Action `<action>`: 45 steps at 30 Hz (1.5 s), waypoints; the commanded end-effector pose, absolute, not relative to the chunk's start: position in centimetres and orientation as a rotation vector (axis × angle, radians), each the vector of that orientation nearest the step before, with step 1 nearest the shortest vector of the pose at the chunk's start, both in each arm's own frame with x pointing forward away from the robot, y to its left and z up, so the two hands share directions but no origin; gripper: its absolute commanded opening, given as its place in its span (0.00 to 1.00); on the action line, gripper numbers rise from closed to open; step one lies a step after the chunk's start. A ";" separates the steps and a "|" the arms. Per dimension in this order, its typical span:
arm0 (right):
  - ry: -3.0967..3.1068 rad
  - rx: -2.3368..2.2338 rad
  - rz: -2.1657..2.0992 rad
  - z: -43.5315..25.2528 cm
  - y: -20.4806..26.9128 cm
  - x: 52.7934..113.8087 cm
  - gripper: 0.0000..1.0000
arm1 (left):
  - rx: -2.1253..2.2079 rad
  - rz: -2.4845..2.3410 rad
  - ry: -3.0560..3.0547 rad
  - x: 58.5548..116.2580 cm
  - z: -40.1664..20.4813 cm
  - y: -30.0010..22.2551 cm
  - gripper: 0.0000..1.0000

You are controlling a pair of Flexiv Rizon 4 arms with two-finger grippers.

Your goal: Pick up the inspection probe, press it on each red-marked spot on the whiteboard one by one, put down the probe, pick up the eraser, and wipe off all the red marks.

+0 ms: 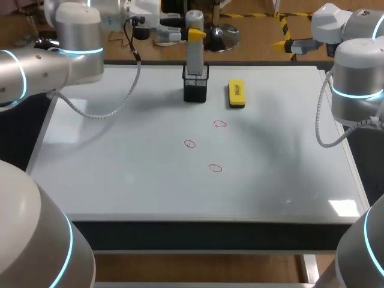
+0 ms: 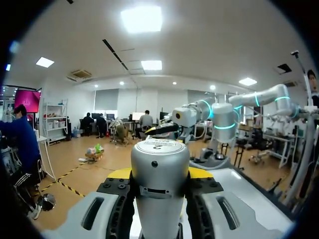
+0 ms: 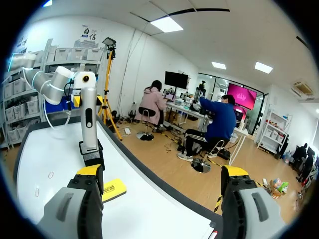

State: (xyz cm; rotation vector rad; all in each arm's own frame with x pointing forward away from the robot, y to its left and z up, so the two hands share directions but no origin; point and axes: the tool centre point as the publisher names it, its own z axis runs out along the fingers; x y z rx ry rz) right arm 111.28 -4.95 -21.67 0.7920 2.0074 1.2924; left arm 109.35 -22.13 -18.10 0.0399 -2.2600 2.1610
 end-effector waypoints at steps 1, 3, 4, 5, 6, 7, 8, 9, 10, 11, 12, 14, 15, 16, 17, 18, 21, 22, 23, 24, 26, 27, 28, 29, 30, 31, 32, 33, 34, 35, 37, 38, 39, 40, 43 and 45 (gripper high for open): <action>2.009 0.792 1.292 -21.7 -5.0 111.3 1.00 | 0.038 2.162 -2.270 109.0 -16.9 -21.4 0.00; 2.009 0.792 1.292 -21.7 -5.0 111.3 1.00 | 0.031 2.176 -2.268 109.0 -16.2 -21.0 0.00; 2.009 0.792 1.292 -21.7 -5.0 111.3 1.00 | 0.026 2.174 -2.277 108.9 -15.9 -20.9 0.00; 2.009 0.792 1.292 -21.7 -5.0 111.3 1.00 | 0.021 2.174 -2.279 108.9 -15.6 -20.7 0.00; 2.009 0.792 1.292 -21.7 -5.0 111.3 1.00 | 0.015 2.177 -2.281 108.7 -15.2 -20.4 0.00; 2.009 0.792 1.292 -21.7 -5.0 111.3 1.00 | 0.000 2.176 -2.282 108.6 -15.0 -20.1 0.00; 2.009 0.792 1.292 -21.7 -5.0 111.3 1.00 | -0.006 2.179 -2.279 108.5 -14.7 -19.8 0.00; 2.009 0.792 1.292 -21.7 -5.0 111.3 1.00 | -0.011 2.178 -2.284 108.4 -14.6 -19.5 0.00; 2.009 0.792 1.292 -21.7 -5.0 111.3 1.00 | -0.037 2.172 -2.283 108.3 -14.4 -19.2 0.00; 2.009 0.792 1.292 -21.7 -5.0 111.3 1.00 | -0.040 2.173 -2.279 108.2 -14.3 -18.9 0.00; 2.009 0.792 1.292 -21.7 -5.0 111.3 1.00 | -0.043 2.169 -2.289 108.2 -14.3 -18.5 0.00; 2.009 0.792 1.292 -21.7 -5.0 111.3 1.00 | -0.069 2.168 -2.295 108.0 -14.3 -17.6 0.00; 2.009 0.792 1.292 -21.7 -5.0 111.3 1.00 | -0.065 2.166 -2.299 107.9 -14.3 -17.2 0.00; 2.009 0.792 1.292 -21.7 -5.0 111.3 1.00 | -0.066 2.166 -2.299 107.9 -14.4 -16.6 0.00; 2.009 0.792 1.292 -21.7 -5.0 111.3 1.00 | -0.055 2.169 -2.309 107.8 -14.4 -16.0 0.00; 2.009 0.792 1.292 -21.7 -5.0 111.3 1.00 | -0.048 2.168 -2.312 107.8 -14.5 -15.5 0.00; 2.009 0.792 1.292 -21.7 -5.0 111.3 1.00 | -0.017 2.180 -2.319 107.7 -14.7 -13.6 0.00; 2.009 0.792 1.292 -21.7 -5.0 111.3 1.00 | -0.001 2.184 -2.328 107.7 -14.7 -13.0 0.00; 2.009 0.792 1.292 -21.7 -5.0 111.3 1.00 | 0.013 2.178 -2.346 107.7 -14.8 -12.5 0.00; 2.009 0.792 1.292 -21.7 -5.0 111.3 1.00 | 0.006 2.184 -2.342 107.6 -14.8 -11.9 0.00; 2.009 0.792 1.292 -21.7 -5.0 111.3 1.00 | -0.008 2.192 -2.337 107.4 -15.0 -10.9 0.00; 2.009 0.792 1.292 -21.7 -5.0 111.3 1.00 | -0.018 2.192 -2.339 107.4 -15.1 -10.4 0.00; 2.009 0.792 1.292 -21.7 -5.0 111.3 1.00 | -0.021 2.192 -2.341 107.5 -15.3 -10.0 0.00; 2.009 0.792 1.292 -21.7 -5.0 111.3 1.00 | -0.021 2.193 -2.346 107.5 -15.4 -9.5 0.00; 2.009 0.792 1.292 -21.7 -5.0 111.3 1.00 | -0.025 2.196 -2.349 107.4 -15.5 -9.0 0.00; 2.009 0.792 1.292 -21.7 -5.0 111.3 1.00 | -0.017 2.198 -2.363 107.4 -15.6 -8.5 0.00; 2.009 0.792 1.292 -21.7 -5.0 111.3 1.00 | -0.008 2.199 -2.368 107.4 -15.7 -8.0 0.00; 2.009 0.792 1.292 -21.7 -5.0 111.3 1.00 | -0.009 2.202 -2.367 107.4 -15.8 -7.5 0.00; 2.009 0.792 1.292 -21.7 -5.0 111.3 1.00 | -0.003 2.204 -2.373 107.4 -15.9 -7.0 0.00; 2.009 0.792 1.292 -21.7 -5.0 111.3 1.00 | 0.006 2.204 -2.374 107.4 -16.1 -6.5 0.00; 2.009 0.792 1.292 -21.7 -5.0 111.3 1.00 | 0.017 2.202 -2.372 107.4 -16.6 -5.7 0.00; 2.009 0.792 1.292 -21.7 -5.0 111.3 1.00 | 0.024 2.199 -2.374 107.5 -16.8 -5.3 0.00; 2.009 0.792 1.292 -21.7 -5.0 111.3 1.00 | 0.020 2.200 -2.365 107.4 -17.1 -4.9 0.00; 2.009 0.792 1.292 -21.7 -5.0 111.3 1.00 | 0.020 2.201 -2.365 107.4 -17.3 -4.5 0.00; 2.009 0.792 1.292 -21.7 -5.0 111.3 1.00 | 0.040 2.210 -2.375 107.5 -17.9 -3.5 0.00; 2.009 0.792 1.292 -21.7 -5.0 111.3 1.00 | 0.042 2.209 -2.381 107.5 -18.4 -2.9 0.00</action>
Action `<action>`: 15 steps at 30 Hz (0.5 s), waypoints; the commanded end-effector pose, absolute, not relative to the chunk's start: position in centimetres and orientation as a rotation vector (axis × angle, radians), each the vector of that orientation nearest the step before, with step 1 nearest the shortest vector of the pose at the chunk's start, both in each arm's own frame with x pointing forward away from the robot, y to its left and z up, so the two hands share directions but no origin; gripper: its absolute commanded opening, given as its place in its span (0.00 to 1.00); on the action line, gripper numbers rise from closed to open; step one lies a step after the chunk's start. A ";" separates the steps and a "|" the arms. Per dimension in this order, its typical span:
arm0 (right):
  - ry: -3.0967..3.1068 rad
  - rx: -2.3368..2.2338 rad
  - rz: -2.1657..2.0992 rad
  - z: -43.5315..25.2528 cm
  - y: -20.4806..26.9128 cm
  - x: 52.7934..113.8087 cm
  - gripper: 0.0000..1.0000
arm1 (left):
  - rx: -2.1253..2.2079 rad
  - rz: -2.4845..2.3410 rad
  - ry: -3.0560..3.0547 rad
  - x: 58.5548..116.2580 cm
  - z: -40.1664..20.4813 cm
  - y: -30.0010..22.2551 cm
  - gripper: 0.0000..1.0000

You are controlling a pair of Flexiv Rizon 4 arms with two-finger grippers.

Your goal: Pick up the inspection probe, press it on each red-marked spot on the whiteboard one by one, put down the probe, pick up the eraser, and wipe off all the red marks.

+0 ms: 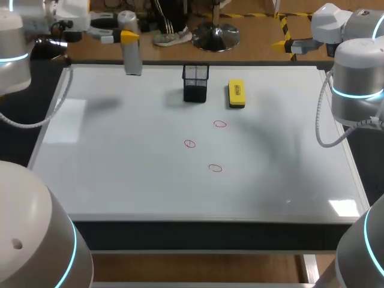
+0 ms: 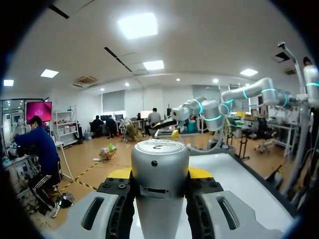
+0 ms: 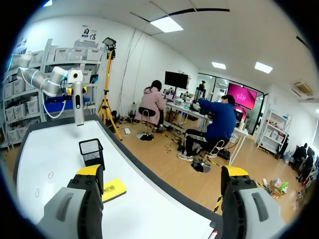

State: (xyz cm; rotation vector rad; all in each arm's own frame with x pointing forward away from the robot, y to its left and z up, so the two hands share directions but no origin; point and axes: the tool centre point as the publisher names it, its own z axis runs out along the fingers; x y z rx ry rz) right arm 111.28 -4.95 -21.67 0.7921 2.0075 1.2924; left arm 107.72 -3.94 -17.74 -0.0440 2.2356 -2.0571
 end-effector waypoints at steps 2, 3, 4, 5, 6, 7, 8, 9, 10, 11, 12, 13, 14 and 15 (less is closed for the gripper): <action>2.009 0.792 1.292 -21.7 -5.0 111.3 1.00 | -0.037 -2.062 2.227 107.6 -18.8 -2.5 0.00; 2.009 0.792 1.292 -21.7 -5.0 111.3 1.00 | -0.037 -2.059 2.228 107.7 -19.1 -2.3 0.00; 2.009 0.792 1.292 -21.7 -5.0 111.3 1.00 | -0.039 -2.058 2.229 107.8 -19.4 -1.9 0.00; 2.009 0.792 1.292 -21.7 -5.0 111.3 1.00 | -0.050 -2.059 2.223 107.8 -19.7 -1.6 0.00; 2.009 0.792 1.292 -21.7 -5.0 111.3 1.00 | -0.053 -2.059 2.222 107.9 -19.9 -1.4 0.00; 2.009 0.792 1.292 -21.7 -5.0 111.3 1.00 | -0.067 -2.060 2.220 108.0 -20.1 -1.1 0.00; 2.009 0.792 1.292 -21.7 -5.0 111.3 1.00 | -0.069 -2.060 2.220 108.1 -20.2 -0.9 0.00; 2.009 0.792 1.292 -21.7 -5.0 111.3 1.00 | -0.072 -2.059 2.222 108.1 -20.4 -0.8 0.00; 2.009 0.792 1.292 -21.7 -5.0 111.3 1.00 | -0.076 -2.058 2.222 108.2 -20.5 -0.6 0.00; 2.009 0.792 1.292 -21.7 -5.0 111.3 1.00 | -0.078 -2.058 2.223 108.2 -20.6 -0.5 0.00; 2.009 0.792 1.292 -21.7 -5.0 111.3 1.00 | -0.077 -2.057 2.224 108.3 -20.6 -0.5 0.00; 2.009 0.792 1.292 -21.7 -5.0 111.3 1.00 | -0.081 -2.053 2.225 108.4 -20.7 -0.4 0.00; 2.009 0.792 1.292 -21.7 -5.0 111.3 1.00 | -0.091 -2.048 2.221 108.4 -20.7 -0.3 0.00; 2.009 0.792 1.292 -21.7 -5.0 111.3 1.00 | -0.091 -2.048 2.221 108.4 -20.7 -0.3 0.00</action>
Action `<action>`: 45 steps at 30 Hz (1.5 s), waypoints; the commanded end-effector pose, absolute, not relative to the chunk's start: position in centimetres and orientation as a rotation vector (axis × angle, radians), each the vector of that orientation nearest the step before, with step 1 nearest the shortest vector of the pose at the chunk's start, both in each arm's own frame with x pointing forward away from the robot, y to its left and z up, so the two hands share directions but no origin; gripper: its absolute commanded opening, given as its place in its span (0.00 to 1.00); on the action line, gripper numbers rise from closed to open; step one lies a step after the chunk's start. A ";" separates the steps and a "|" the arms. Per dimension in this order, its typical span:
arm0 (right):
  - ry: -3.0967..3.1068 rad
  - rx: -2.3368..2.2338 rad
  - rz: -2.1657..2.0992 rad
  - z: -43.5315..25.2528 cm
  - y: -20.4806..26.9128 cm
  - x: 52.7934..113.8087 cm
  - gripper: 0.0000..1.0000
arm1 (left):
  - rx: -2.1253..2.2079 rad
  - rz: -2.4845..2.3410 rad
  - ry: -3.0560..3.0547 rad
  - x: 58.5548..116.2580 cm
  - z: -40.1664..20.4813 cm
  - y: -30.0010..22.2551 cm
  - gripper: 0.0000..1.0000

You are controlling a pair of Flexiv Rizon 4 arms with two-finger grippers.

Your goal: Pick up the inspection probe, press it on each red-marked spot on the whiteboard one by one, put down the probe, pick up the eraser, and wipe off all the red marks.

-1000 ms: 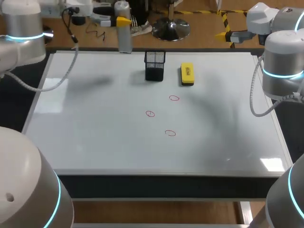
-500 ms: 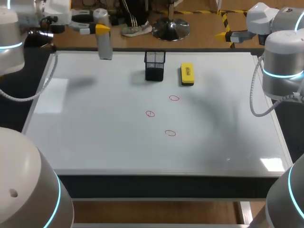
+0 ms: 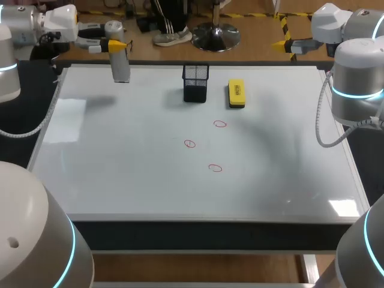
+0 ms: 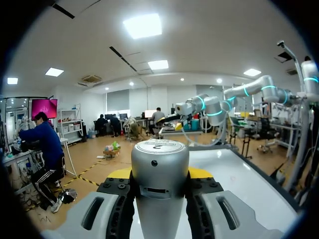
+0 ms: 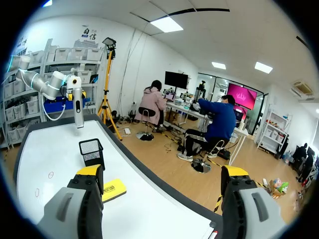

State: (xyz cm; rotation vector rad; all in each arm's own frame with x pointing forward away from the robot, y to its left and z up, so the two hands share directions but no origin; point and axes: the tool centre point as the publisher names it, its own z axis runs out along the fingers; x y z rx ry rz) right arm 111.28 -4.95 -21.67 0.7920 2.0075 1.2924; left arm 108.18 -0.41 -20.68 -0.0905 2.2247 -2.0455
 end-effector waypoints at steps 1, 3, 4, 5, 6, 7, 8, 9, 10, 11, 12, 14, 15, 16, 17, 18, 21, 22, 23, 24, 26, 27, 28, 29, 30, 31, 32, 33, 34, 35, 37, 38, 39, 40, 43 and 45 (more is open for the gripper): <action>2.009 0.792 1.292 -21.7 -5.0 111.3 1.00 | -0.091 -2.048 2.221 108.4 -20.7 -0.3 0.00; 2.009 0.792 1.292 -21.7 -5.0 111.3 1.00 | -0.091 -2.048 2.221 108.4 -20.7 -0.3 0.00; 2.009 0.792 1.292 -21.7 -5.0 111.3 1.00 | -0.091 -2.048 2.221 108.4 -20.7 -0.3 0.00; 2.009 0.792 1.292 -21.7 -5.0 111.3 1.00 | -0.091 -2.048 2.221 108.4 -20.7 -0.3 0.00; 2.009 0.792 1.292 -21.7 -5.0 111.3 1.00 | -0.091 -2.048 2.221 108.4 -20.7 -0.3 0.00; 2.009 0.792 1.292 -21.7 -5.0 111.3 1.00 | -0.091 -2.048 2.221 108.4 -20.7 -0.3 0.00; 2.009 0.792 1.292 -21.7 -5.0 111.3 1.00 | -0.091 -2.048 2.221 108.4 -20.7 -0.3 0.00; 2.009 0.792 1.292 -21.7 -5.0 111.3 1.00 | -0.091 -2.048 2.221 108.4 -20.7 -0.3 0.00; 2.009 0.792 1.292 -21.7 -5.0 111.3 1.00 | -0.091 -2.048 2.221 108.4 -20.7 -0.3 0.00; 2.009 0.792 1.292 -21.7 -5.0 111.3 1.00 | -0.091 -2.048 2.221 108.4 -20.7 -0.3 0.00; 2.009 0.792 1.292 -21.7 -5.0 111.3 1.00 | -0.091 -2.048 2.221 108.4 -20.7 -0.3 0.00; 2.009 0.792 1.292 -21.7 -5.0 111.3 1.00 | -0.091 -2.048 2.221 108.4 -20.7 -0.3 0.00; 2.009 0.792 1.292 -21.7 -5.0 111.3 1.00 | -0.091 -2.048 2.221 108.4 -20.7 -0.3 0.00; 2.009 0.792 1.292 -21.7 -5.0 111.3 1.00 | -0.091 -2.048 2.221 108.4 -20.7 -0.3 0.00; 2.009 0.792 1.292 -21.7 -5.0 111.3 1.00 | -0.091 -2.048 2.221 108.4 -20.7 -0.3 0.00; 2.009 0.792 1.292 -21.7 -5.0 111.3 1.00 | -0.091 -2.048 2.221 108.4 -20.7 -0.3 0.00; 2.009 0.792 1.292 -21.7 -5.0 111.3 1.00 | -0.091 -2.048 2.221 108.4 -20.7 -0.3 0.00; 2.043 0.754 1.287 -21.7 -4.8 111.3 1.00 | -0.091 -2.048 2.221 108.4 -20.7 -0.3 0.00; 2.071 0.713 1.280 -21.7 -4.7 111.2 1.00 | -0.091 -2.048 2.221 108.4 -20.7 -0.3 0.00; 2.093 0.667 1.275 -21.7 -4.6 111.1 1.00 | -0.091 -2.048 2.221 108.4 -20.7 -0.3 0.00; 2.160 0.561 1.231 -21.8 -4.2 110.9 1.00 | -0.091 -2.048 2.221 108.4 -20.7 -0.3 0.00; 2.207 0.484 1.201 -21.9 -3.8 110.7 1.00 | -0.091 -2.048 2.221 108.4 -20.7 -0.3 0.00; 2.253 0.426 1.174 -22.1 -3.5 110.5 1.00 | -0.091 -2.048 2.221 108.4 -20.7 -0.3 0.00; 2.308 0.355 1.128 -22.4 -3.2 110.4 1.00 | -0.091 -2.048 2.221 108.4 -20.7 -0.3 0.00; 2.369 0.270 1.073 -22.7 -2.9 110.2 1.00 | -0.091 -2.048 2.221 108.4 -20.7 -0.3 0.00; 2.424 0.198 1.021 -23.1 -2.6 110.0 1.00 | -0.091 -2.048 2.221 108.4 -20.7 -0.3 0.00; 2.475 0.132 0.978 -23.4 -2.3 109.9 1.00 | -0.091 -2.048 2.221 108.4 -20.7 -0.3 0.00; 2.521 0.063 0.939 -23.7 -2.0 109.7 1.00 | -0.091 -2.048 2.221 108.4 -20.7 -0.3 0.00; 2.576 -0.024 0.890 -24.2 -1.7 109.6 1.00 | -0.091 -2.048 2.221 108.4 -20.7 -0.3 0.00; 2.610 -0.074 0.855 -24.6 -1.5 109.6 1.00 | -0.091 -2.048 2.221 108.4 -20.7 -0.3 0.00; 2.652 -0.157 0.827 -25.1 -1.0 109.6 1.00 | -0.091 -2.048 2.221 108.4 -20.7 -0.3 0.00; 2.669 -0.184 0.827 -25.2 -0.9 109.6 1.00 | -0.091 -2.048 2.221 108.4 -20.7 -0.3 0.00; 2.695 -0.233 0.810 -25.4 -0.7 109.6 1.00 | -0.091 -2.048 2.221 108.4 -20.7 -0.3 0.00; 2.721 -0.305 0.761 -25.6 -0.5 109.6 1.00 | -0.091 -2.048 2.221 108.4 -20.7 -0.3 0.00; 2.778 -0.456 0.681 -26.1 -0.1 109.7 1.00 | -0.091 -2.048 2.221 108.4 -20.7 -0.3 0.00; 2.810 -0.550 0.634 -26.3 0.2 109.8 1.00 | -0.091 -2.048 2.221 108.4 -20.7 -0.3 0.00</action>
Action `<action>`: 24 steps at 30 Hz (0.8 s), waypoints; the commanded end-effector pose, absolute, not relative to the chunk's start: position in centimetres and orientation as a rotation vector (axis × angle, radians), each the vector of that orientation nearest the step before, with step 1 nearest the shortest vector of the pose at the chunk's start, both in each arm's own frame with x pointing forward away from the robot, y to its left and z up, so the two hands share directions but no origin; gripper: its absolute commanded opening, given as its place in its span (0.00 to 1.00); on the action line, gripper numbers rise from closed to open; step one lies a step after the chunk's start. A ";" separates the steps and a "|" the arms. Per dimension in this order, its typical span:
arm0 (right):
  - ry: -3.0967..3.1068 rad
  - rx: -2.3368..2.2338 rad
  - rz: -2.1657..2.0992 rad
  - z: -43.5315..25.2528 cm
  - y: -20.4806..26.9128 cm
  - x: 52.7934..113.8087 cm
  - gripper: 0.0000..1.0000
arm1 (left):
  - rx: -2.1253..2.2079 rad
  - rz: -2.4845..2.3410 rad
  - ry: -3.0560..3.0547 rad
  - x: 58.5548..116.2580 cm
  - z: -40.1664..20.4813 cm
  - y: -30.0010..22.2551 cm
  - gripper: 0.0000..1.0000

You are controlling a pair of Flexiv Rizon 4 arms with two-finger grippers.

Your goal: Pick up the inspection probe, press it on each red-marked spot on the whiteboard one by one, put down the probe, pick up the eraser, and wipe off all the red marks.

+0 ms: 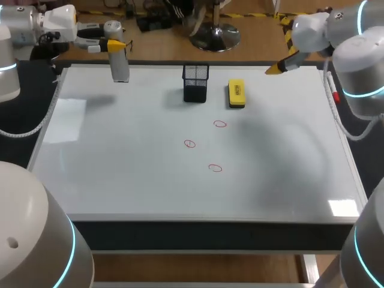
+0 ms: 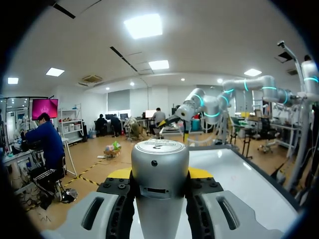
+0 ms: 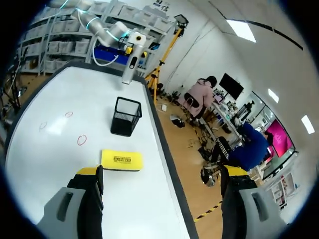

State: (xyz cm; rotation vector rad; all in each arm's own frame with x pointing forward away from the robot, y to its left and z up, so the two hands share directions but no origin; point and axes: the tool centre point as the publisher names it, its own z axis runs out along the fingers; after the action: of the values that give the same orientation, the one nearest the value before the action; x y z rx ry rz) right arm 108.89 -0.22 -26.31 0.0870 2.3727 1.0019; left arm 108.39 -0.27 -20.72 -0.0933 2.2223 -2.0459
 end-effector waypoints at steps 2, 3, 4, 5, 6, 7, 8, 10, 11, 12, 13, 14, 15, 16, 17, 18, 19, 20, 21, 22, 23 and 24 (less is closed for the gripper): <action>2.828 -0.630 0.646 -26.5 0.5 109.8 1.00 | -0.091 -2.048 2.221 108.4 -20.7 -0.3 0.00; 2.839 -0.651 0.656 -26.5 0.7 109.9 1.00 | -0.091 -2.048 2.221 108.4 -20.7 -0.3 0.00; 2.854 -0.703 0.609 -26.7 0.8 110.1 1.00 | -0.091 -2.048 2.221 108.4 -20.7 -0.3 0.00; 2.861 -0.736 0.575 -26.9 0.9 110.1 1.00 | -0.091 -2.048 2.221 108.4 -20.7 -0.3 0.00; 2.871 -0.775 0.546 -27.0 1.0 110.2 1.00 | -0.091 -2.048 2.221 108.4 -20.7 -0.3 0.00; 2.884 -0.828 0.521 -27.1 1.1 110.2 1.00 | -0.091 -2.048 2.221 108.4 -20.7 -0.3 0.00; 2.893 -0.859 0.509 -27.1 1.2 110.2 1.00 | -0.091 -2.048 2.221 108.4 -20.7 -0.3 0.00; 2.936 -0.950 0.473 -27.1 1.5 110.1 1.00 | -0.091 -2.048 2.221 108.4 -20.7 -0.3 0.00; 2.955 -0.975 0.455 -27.2 1.5 110.0 1.00 | -0.091 -2.048 2.221 108.4 -20.7 -0.3 0.00; 2.973 -1.007 0.431 -27.2 1.5 109.9 1.00 | -0.091 -2.048 2.221 108.4 -20.7 -0.3 0.00; 2.969 -1.024 0.418 -27.3 1.5 109.9 1.00 | -0.091 -2.048 2.221 108.4 -20.7 -0.3 0.00; 2.981 -1.048 0.397 -27.4 1.4 110.0 1.00 | -0.091 -2.048 2.221 108.4 -20.7 -0.3 0.00; 2.982 -1.066 0.372 -27.5 1.3 110.1 1.00 | -0.091 -2.048 2.221 108.4 -20.7 -0.3 0.00; 2.939 -1.078 0.343 -27.6 1.2 110.3 1.00 | -0.091 -2.048 2.221 108.4 -20.7 -0.3 0.00; 2.927 -1.073 0.334 -27.6 1.2 110.4 1.00 | -0.091 -2.048 2.221 108.4 -20.7 -0.3 0.00; 3.004 -1.052 0.359 -27.6 1.1 110.3 1.00 | -0.091 -2.048 2.221 108.4 -20.7 -0.3 0.00; 2.993 -1.027 0.318 -27.4 1.0 110.2 1.00 | -0.091 -2.048 2.221 108.4 -20.7 -0.3 0.00; 2.993 -1.027 0.318 -27.4 1.0 110.2 1.00 | -0.091 -2.048 2.221 108.4 -20.7 -0.3 0.00; 2.993 -1.027 0.318 -27.4 1.0 110.2 1.00 | -0.091 -2.048 2.221 108.4 -20.7 -0.3 0.00; 2.993 -1.027 0.318 -27.4 1.0 110.2 1.00 | -0.091 -2.048 2.221 108.4 -20.7 -0.3 0.00; 2.993 -1.027 0.318 -27.4 1.0 110.2 1.00 | -0.091 -2.048 2.221 108.4 -20.7 -0.3 0.00; 2.993 -1.027 0.318 -27.4 1.0 110.2 1.00 | -0.091 -2.048 2.221 108.4 -20.7 -0.3 0.00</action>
State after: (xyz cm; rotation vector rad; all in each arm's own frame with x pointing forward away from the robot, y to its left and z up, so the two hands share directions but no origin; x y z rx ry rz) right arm 110.14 0.74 -27.92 -0.7055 2.6030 0.5482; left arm 108.39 -0.28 -20.72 -0.0933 2.2222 -2.0459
